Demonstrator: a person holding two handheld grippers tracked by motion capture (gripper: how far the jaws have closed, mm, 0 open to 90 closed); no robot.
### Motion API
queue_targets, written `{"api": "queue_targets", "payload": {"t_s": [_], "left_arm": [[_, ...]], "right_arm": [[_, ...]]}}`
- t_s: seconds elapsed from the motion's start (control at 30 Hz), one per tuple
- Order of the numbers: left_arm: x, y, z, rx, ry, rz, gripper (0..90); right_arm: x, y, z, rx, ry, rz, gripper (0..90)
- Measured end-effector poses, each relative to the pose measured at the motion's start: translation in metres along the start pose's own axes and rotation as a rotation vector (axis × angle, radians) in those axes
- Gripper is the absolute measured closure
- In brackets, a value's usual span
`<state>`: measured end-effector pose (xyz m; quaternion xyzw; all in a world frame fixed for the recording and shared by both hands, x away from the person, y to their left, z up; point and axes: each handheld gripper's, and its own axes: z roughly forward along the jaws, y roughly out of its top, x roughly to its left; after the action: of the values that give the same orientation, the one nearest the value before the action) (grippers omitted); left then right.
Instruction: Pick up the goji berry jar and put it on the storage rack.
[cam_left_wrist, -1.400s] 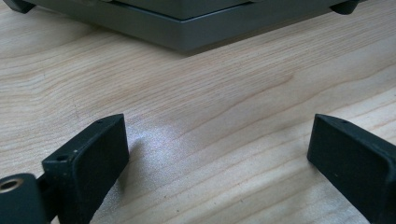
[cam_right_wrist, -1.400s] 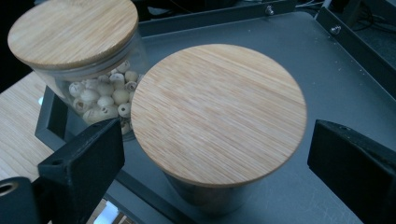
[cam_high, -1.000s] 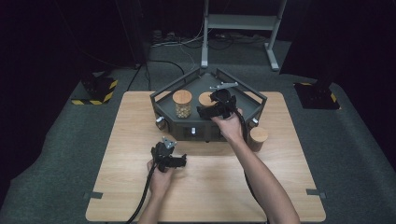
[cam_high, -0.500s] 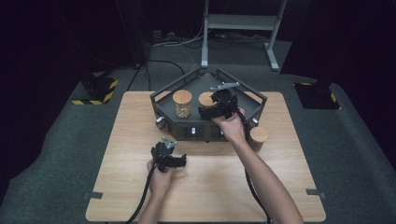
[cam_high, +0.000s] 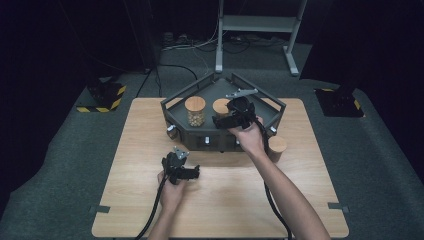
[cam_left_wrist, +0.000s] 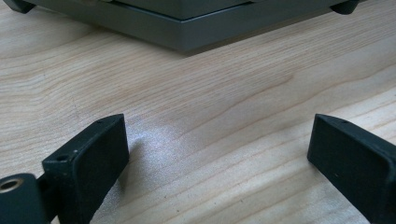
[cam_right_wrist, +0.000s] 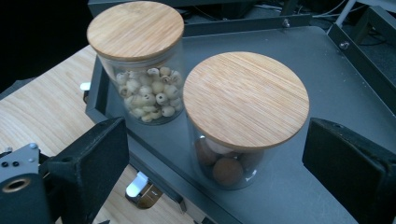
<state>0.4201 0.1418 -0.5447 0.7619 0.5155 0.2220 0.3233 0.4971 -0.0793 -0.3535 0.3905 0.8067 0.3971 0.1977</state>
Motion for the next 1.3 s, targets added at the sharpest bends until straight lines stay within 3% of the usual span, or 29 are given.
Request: {"api": "queue_targets", "payload": {"t_s": [0.67,1.3], "left_arm": [[0.0,0.0,0.0,0.0,0.0,0.0,5.4],[0.0,0.0,0.0,0.0,-0.001,-0.001,5.4]], "right_arm": [[0.005,-0.01,-0.022,-0.031,0.041,-0.024,8.0],[0.0,-0.025,-0.037,-0.066,0.03,-0.024,10.6]]}}
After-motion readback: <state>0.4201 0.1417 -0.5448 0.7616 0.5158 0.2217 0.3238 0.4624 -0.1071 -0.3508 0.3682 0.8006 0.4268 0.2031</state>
